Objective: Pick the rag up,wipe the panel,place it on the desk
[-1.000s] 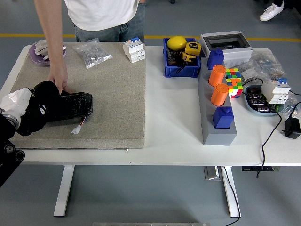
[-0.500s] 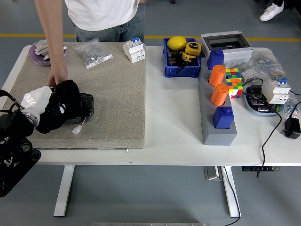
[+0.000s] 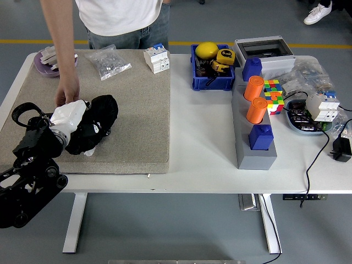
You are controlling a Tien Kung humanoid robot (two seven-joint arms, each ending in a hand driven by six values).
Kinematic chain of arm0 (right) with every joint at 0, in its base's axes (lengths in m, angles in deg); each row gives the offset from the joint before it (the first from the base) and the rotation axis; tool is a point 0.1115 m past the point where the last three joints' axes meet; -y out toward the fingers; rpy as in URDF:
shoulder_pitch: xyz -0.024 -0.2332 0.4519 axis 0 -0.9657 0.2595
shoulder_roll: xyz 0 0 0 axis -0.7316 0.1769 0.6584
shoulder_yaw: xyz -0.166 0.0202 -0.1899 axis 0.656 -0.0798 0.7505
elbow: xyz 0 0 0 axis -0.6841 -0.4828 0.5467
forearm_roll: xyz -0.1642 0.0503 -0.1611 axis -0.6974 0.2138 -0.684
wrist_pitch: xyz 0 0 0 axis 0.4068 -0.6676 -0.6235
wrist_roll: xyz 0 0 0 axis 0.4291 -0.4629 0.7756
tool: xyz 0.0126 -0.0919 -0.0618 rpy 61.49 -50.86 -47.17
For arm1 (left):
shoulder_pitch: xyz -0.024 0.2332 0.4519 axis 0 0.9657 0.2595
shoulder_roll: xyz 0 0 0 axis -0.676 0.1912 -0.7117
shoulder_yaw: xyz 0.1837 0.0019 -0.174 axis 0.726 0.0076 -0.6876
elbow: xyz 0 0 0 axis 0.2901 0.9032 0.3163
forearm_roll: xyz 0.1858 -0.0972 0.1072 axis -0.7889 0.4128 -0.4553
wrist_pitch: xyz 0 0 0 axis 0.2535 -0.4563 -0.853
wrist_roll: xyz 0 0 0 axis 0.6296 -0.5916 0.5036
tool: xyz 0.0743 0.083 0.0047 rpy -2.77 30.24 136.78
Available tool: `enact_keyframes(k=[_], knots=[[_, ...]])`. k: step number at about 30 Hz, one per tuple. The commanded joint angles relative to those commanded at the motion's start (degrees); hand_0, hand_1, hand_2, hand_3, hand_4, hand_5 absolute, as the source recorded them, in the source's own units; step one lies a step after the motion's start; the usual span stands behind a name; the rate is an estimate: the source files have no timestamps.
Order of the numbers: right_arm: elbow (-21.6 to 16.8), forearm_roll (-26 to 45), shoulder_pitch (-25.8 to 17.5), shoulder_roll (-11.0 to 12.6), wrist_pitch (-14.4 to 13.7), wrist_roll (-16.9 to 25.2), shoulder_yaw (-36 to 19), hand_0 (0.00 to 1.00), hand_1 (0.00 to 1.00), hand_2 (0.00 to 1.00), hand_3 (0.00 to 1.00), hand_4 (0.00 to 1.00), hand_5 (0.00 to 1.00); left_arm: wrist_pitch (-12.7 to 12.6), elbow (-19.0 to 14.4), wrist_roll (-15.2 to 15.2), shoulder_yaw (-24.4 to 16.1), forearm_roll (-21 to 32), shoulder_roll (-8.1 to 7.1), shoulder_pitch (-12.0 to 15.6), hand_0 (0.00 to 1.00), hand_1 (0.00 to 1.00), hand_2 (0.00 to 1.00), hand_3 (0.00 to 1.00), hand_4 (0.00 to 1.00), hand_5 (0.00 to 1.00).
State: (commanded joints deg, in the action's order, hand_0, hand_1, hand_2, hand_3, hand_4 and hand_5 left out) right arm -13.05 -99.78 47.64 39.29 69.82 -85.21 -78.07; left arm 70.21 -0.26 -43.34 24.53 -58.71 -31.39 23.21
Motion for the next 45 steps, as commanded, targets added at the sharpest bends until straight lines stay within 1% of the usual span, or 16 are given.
enact_keyframes(k=[3, 6, 15, 24, 29, 32, 38, 43, 45], knots=[[-0.02, 0.02, 0.00, 0.02, 0.04, -0.01, 0.08, 0.682, 0.648, 0.700, 0.655, 0.998, 0.486, -0.02, 0.01, -0.17, -0.16, -0.24, 0.22, -0.08, 0.192, 0.174, 0.543, 0.560, 0.554, 0.112], [-0.06, -0.03, 0.02, 0.01, 0.05, -0.01, 0.00, 0.682, 0.648, 0.700, 0.655, 0.998, 0.486, -0.08, 0.20, -0.28, -0.42, -0.36, 0.06, 0.06, 0.192, 0.174, 0.543, 0.560, 0.554, 0.112], [-0.13, -0.25, -0.03, 0.10, 0.05, -0.03, -0.37, 0.681, 0.647, 0.700, 0.656, 0.998, 0.485, -0.15, 0.80, -0.60, -2.52, -0.98, -1.22, 1.78, 0.192, 0.174, 0.543, 0.560, 0.555, 0.110], [-0.12, -0.29, -0.16, 0.21, 0.07, -0.03, -0.41, 0.682, 0.647, 0.700, 0.656, 0.998, 0.484, -0.11, 1.09, -0.85, -6.06, -2.07, -3.13, 4.28, 0.192, 0.174, 0.543, 0.560, 0.555, 0.109], [-0.15, -0.33, -0.17, 0.24, 0.08, -0.02, -0.49, 0.682, 0.647, 0.700, 0.656, 0.998, 0.483, 0.03, 1.28, -0.90, -7.38, -2.14, -3.98, 4.90, 0.192, 0.174, 0.543, 0.560, 0.554, 0.109], [-0.13, -0.42, -0.16, 0.26, 0.09, -0.04, -0.60, 0.682, 0.647, 0.700, 0.656, 0.998, 0.483, 0.20, 1.71, -0.90, -8.20, -2.20, -5.11, 5.35, 0.192, 0.174, 0.543, 0.560, 0.554, 0.109], [-0.08, -0.58, -0.28, 0.34, 0.09, -0.06, -1.06, 0.682, 0.646, 0.700, 0.656, 0.998, 0.483, 0.27, 2.18, -0.80, -10.53, -2.47, -6.78, 6.97, 0.192, 0.174, 0.543, 0.560, 0.555, 0.109], [-0.06, -0.67, -0.37, 0.35, 0.13, -0.07, -1.25, 0.682, 0.646, 0.700, 0.656, 0.998, 0.484, 0.19, 2.46, -0.67, -12.72, -2.79, -7.86, 8.28, 0.192, 0.174, 0.543, 0.561, 0.555, 0.108], [-0.06, -0.69, -0.36, 0.35, 0.11, -0.06, -1.36, 0.682, 0.646, 0.700, 0.657, 0.998, 0.484, 0.26, 2.69, -0.70, -13.46, -3.02, -8.05, 8.63, 0.193, 0.174, 0.544, 0.562, 0.557, 0.108]])
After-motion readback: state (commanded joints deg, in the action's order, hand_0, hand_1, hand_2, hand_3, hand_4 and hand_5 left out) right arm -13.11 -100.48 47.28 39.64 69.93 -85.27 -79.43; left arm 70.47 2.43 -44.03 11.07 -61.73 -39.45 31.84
